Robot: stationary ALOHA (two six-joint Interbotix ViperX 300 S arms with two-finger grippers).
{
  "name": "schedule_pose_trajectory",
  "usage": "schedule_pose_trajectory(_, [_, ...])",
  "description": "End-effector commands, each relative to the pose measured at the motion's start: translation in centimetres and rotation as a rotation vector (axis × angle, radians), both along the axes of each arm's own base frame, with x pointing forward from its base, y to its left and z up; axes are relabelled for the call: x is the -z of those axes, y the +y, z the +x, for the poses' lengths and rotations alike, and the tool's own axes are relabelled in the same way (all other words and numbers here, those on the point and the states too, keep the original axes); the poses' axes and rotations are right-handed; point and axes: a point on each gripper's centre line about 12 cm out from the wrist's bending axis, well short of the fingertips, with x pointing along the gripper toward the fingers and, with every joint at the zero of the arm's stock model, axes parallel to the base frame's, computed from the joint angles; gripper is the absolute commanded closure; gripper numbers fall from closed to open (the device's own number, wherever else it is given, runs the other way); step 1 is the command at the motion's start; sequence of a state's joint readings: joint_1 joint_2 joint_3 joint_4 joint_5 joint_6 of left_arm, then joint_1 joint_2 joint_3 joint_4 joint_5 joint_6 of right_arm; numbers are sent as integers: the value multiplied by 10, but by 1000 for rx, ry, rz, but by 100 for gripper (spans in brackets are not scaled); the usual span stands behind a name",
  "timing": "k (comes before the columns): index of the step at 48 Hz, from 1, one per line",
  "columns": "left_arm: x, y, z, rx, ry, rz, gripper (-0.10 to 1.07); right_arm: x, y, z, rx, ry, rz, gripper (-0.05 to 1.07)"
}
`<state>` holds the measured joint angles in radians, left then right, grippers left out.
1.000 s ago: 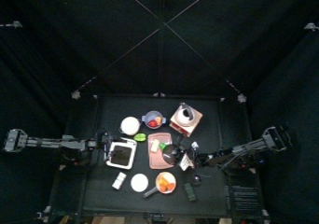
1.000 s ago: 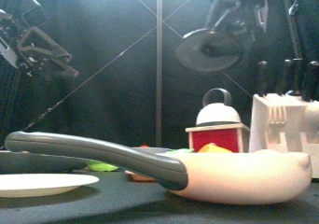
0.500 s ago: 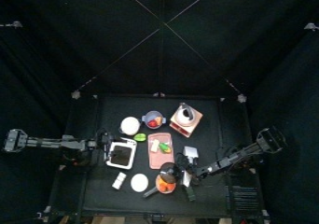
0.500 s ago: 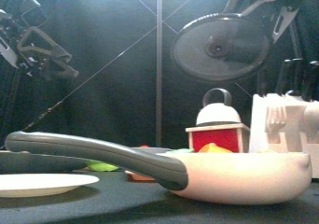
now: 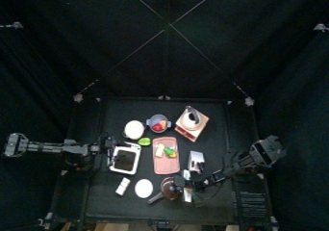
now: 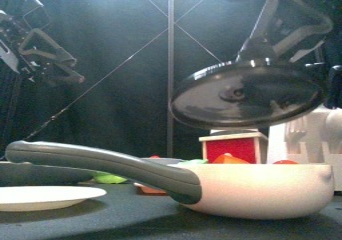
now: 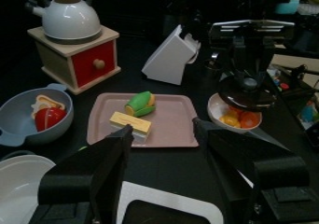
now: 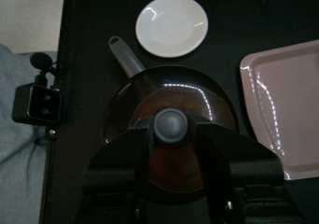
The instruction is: Place pot lid on pan
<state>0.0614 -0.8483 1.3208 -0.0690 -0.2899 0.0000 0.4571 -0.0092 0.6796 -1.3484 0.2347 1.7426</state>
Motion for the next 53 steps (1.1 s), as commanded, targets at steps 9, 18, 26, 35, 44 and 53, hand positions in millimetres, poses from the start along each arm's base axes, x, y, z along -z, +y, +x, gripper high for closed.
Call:
schedule_pose_trajectory(9, [-4,1,2,-3,-12,0,8,2,5,10,-9,-4,-8,40])
schedule_pose_trajectory(18, [-4,0,2,-3,-12,0,8,4,3,13,8,-2,-22,40])
schedule_pose_trajectory(26, [-3,0,2,-1,-9,-1,8,7,2,12,19,3,-35,40])
schedule_pose_trajectory(35, [-2,0,1,-3,-8,-1,8,11,3,13,21,13,-36,40])
schedule_pose_trajectory(44, [-3,0,2,-1,-9,-2,8,13,3,13,20,19,-37,40])
schedule_pose_trajectory(53, [-2,0,1,-3,-9,-2,8,15,5,13,17,24,-36,40])
